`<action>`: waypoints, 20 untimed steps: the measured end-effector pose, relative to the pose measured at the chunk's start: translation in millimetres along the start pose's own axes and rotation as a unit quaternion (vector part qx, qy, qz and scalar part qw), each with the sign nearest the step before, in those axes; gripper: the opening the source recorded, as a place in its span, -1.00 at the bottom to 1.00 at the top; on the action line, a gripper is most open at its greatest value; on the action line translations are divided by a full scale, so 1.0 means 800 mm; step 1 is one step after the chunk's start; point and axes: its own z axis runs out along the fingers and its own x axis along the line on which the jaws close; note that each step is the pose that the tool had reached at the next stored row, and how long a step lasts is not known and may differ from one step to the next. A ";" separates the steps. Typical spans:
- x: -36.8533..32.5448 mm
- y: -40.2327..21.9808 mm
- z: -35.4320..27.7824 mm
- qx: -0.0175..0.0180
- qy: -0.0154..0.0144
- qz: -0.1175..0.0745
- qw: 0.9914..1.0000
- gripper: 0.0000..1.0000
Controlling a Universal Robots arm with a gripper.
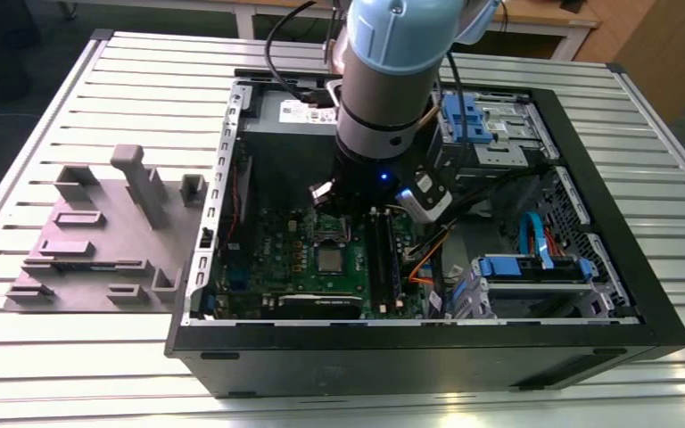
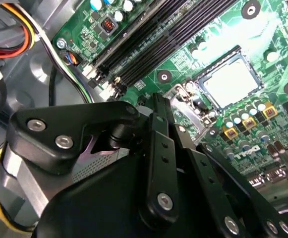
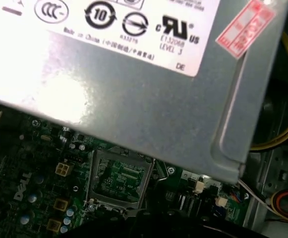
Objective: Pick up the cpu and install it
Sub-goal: 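Close the cpu cover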
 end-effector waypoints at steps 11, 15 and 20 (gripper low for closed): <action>-0.0127 -0.0028 -0.0010 -0.003 -0.001 0.000 1.000 -0.80; -0.0124 0.0008 0.0015 -0.008 -0.002 -0.001 1.000 -0.80; -0.0113 0.0015 0.0020 -0.009 -0.003 -0.001 1.000 -0.80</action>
